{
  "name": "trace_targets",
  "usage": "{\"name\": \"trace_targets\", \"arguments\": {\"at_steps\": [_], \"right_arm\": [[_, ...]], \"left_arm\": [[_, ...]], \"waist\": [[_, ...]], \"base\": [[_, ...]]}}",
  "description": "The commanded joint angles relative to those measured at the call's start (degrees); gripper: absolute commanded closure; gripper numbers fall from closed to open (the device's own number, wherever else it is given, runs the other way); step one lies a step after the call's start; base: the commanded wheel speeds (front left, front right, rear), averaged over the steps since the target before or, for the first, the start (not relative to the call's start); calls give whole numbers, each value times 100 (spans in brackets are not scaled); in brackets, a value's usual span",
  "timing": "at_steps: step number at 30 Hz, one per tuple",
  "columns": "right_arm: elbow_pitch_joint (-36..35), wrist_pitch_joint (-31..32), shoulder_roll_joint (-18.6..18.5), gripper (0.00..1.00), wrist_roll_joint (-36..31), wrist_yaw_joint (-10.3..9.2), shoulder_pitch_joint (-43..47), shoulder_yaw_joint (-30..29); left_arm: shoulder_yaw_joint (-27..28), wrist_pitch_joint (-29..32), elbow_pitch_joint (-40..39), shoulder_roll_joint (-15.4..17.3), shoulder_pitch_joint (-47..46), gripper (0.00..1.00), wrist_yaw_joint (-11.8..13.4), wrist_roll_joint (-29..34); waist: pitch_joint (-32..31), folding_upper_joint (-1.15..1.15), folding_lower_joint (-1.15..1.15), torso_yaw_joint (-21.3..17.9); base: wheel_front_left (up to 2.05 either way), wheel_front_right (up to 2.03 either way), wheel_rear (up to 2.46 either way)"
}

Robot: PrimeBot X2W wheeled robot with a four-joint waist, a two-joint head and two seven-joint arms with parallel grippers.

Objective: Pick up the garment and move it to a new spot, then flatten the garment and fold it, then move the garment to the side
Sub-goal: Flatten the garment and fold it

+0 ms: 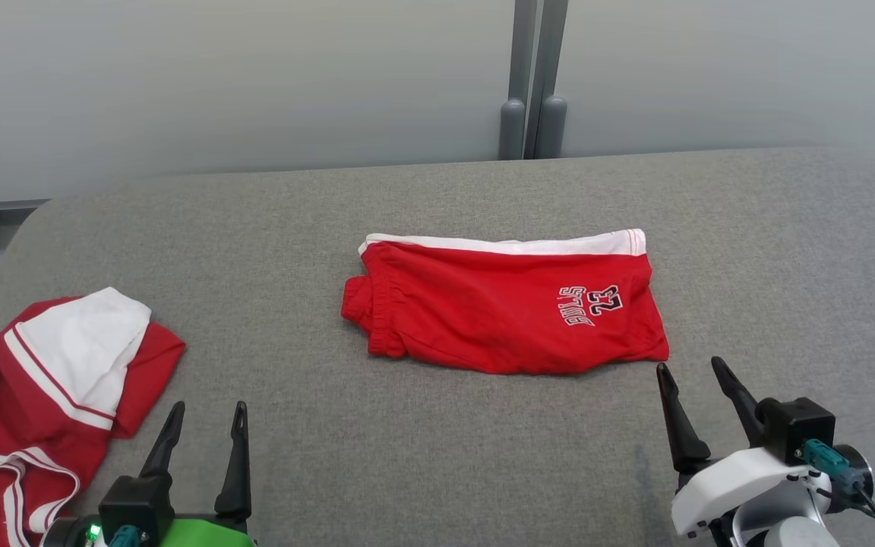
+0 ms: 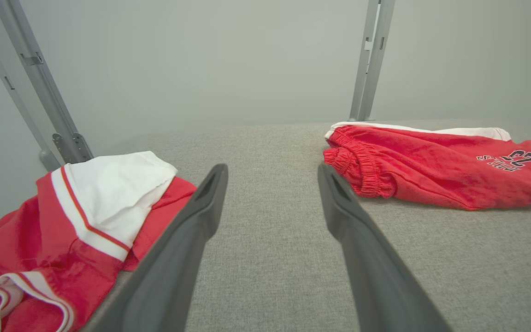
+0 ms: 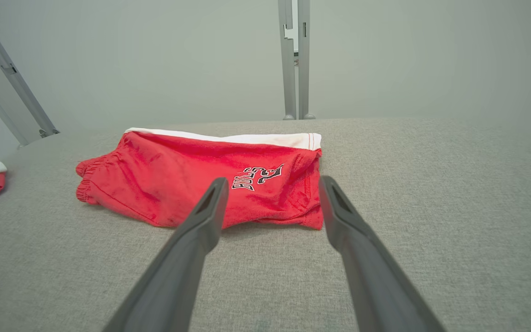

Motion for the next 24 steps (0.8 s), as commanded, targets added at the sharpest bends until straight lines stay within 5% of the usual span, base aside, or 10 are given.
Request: {"name": "trace_targets", "arguments": {"at_steps": [1, 17, 24], "right_arm": [[22, -36, -6, 0, 49, -3, 73, 33], [182, 41, -6, 0, 308, -3, 43, 124], [298, 593, -9, 0, 400, -3, -340, 33]], "left_arm": [[52, -3, 29, 0, 117, 0, -44, -27], [407, -2, 86, -146, 189, 0, -216, 187], [502, -2, 57, -202, 220, 0, -273, 245]], "waist": [[-23, 0, 0, -8], [-32, 0, 0, -11], [-21, 0, 0, -60]], "base": [[0, 0, 0], [0, 0, 0], [0, 0, 0]]}}
